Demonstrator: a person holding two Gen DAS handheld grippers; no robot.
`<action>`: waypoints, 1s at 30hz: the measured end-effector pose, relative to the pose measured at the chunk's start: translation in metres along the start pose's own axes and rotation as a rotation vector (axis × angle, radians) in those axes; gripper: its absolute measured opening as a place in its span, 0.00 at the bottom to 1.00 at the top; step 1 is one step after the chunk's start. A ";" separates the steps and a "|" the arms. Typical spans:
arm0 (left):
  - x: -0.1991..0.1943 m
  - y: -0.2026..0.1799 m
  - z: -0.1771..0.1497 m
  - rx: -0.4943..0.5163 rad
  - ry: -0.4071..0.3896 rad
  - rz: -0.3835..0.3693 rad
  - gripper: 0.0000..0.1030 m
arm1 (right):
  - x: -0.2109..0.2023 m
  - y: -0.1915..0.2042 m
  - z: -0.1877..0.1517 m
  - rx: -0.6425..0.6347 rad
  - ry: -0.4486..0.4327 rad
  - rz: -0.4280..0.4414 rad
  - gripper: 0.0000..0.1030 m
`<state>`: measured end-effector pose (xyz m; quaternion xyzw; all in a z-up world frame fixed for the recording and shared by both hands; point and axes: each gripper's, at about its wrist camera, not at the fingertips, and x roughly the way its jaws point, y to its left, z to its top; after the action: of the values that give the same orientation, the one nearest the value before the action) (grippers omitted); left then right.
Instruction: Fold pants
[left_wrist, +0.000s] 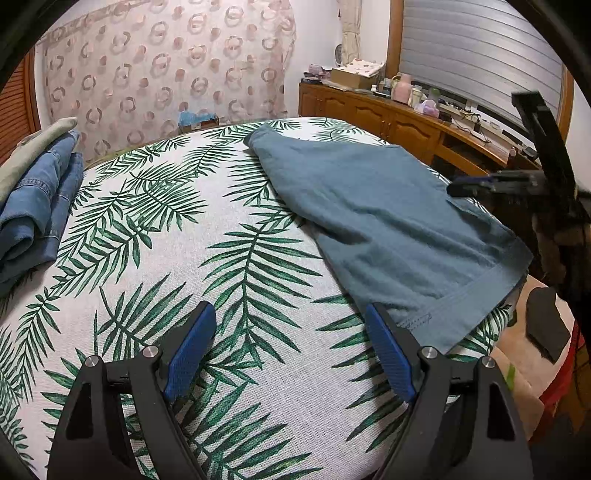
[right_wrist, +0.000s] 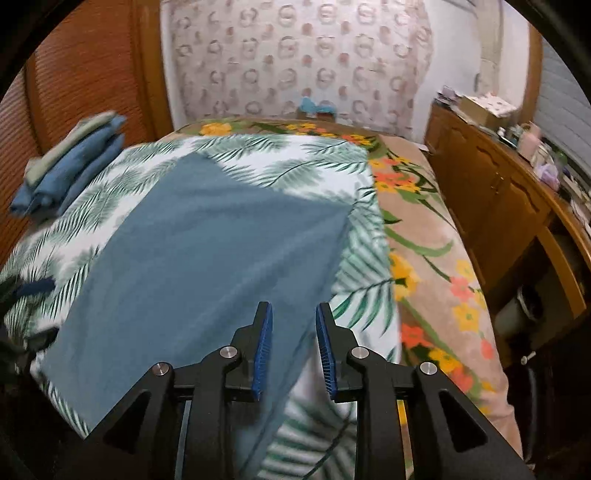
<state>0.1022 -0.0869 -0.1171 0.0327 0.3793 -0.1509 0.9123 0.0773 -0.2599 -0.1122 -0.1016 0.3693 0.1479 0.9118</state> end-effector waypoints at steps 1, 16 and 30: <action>0.000 0.000 0.000 0.000 0.000 0.000 0.81 | 0.000 0.003 -0.003 -0.016 0.005 -0.006 0.25; -0.001 0.000 0.000 -0.008 0.001 -0.007 0.81 | 0.009 -0.008 -0.024 0.081 -0.061 -0.038 0.63; -0.022 -0.027 0.012 0.083 -0.040 -0.155 0.68 | -0.022 0.006 -0.029 0.064 -0.062 -0.034 0.60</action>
<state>0.0882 -0.1090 -0.0916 0.0378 0.3558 -0.2374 0.9031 0.0417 -0.2673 -0.1174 -0.0740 0.3439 0.1237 0.9279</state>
